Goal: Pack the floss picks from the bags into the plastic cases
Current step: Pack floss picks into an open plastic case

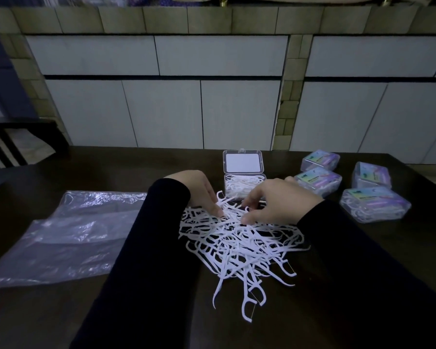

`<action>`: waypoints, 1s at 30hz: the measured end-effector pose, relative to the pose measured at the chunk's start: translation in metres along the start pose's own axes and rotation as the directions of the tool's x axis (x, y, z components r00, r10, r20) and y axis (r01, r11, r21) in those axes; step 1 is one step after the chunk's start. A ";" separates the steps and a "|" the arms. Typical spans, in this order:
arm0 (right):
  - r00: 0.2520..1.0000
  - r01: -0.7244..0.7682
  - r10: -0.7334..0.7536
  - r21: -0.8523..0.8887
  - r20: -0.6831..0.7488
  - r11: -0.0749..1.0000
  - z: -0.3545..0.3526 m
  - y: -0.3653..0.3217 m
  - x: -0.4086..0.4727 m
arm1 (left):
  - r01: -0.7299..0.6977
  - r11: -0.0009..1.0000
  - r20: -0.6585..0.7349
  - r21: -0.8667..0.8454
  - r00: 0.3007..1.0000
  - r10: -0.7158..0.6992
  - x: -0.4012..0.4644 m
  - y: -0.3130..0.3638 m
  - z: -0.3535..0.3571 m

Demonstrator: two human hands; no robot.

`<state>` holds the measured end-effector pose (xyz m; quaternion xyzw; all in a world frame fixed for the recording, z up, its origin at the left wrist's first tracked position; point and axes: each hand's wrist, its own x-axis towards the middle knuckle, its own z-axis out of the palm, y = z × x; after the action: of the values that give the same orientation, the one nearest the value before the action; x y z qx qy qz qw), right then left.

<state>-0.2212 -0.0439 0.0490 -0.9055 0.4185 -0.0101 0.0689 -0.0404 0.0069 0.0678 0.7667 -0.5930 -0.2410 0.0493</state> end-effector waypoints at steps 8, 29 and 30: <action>1.000 -0.018 0.019 0.103 -0.013 0.994 0.003 0.009 0.004 | -0.049 0.997 -0.063 -0.060 0.997 0.045 0.000 -0.003 0.001; 0.991 -0.030 0.063 0.256 -0.122 0.966 0.003 0.015 0.006 | -0.255 0.911 -0.267 -0.326 0.949 0.170 0.001 -0.012 -0.004; 0.988 -0.027 0.069 0.283 -0.138 0.959 0.000 0.018 0.005 | -0.272 0.900 -0.300 -0.339 0.939 0.171 0.002 -0.013 -0.004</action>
<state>-0.2311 -0.0591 0.0460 -0.8730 0.4387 -0.1338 0.1659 -0.0270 0.0082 0.0659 0.6948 -0.6080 -0.2391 0.3006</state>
